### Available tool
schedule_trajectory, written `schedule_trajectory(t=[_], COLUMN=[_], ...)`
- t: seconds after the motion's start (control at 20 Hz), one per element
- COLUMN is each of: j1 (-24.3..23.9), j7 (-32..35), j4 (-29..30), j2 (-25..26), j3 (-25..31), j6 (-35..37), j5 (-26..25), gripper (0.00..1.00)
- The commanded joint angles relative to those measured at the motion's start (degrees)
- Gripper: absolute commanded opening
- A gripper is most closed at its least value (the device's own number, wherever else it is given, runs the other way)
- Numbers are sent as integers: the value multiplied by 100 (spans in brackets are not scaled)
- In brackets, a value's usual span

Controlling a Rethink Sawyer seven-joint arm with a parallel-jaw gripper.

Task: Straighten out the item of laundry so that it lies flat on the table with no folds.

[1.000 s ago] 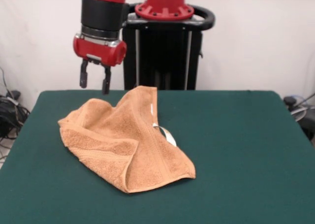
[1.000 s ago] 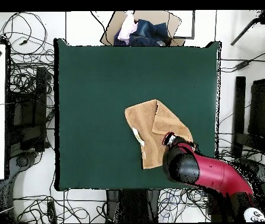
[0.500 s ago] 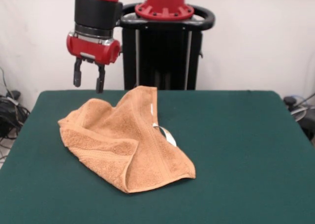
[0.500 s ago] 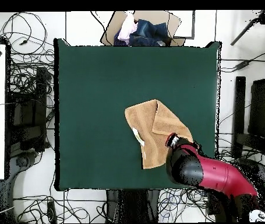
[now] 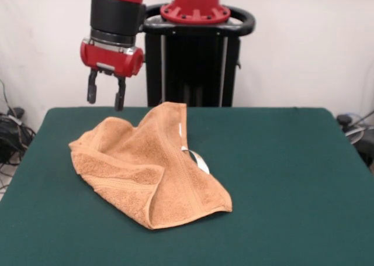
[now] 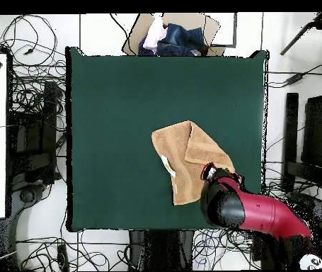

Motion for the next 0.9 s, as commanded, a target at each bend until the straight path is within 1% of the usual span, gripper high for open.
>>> schedule_trajectory(t=[0.05, 0.2, 0.4, 0.7, 0.85, 0.9], j1=[293, 347, 296, 604, 692, 858], j7=[431, 482, 494, 854, 956, 1004], j4=[370, 298, 268, 211, 251, 216], j2=[367, 522, 791, 1281, 1496, 1553], j3=[383, 353, 421, 24, -61, -240], j6=[-520, -629, -567, -1310, -1337, -1453], j5=[-296, -266, -150, -104, 27, 48], gripper=[100, 100, 100, 100, 100, 100])
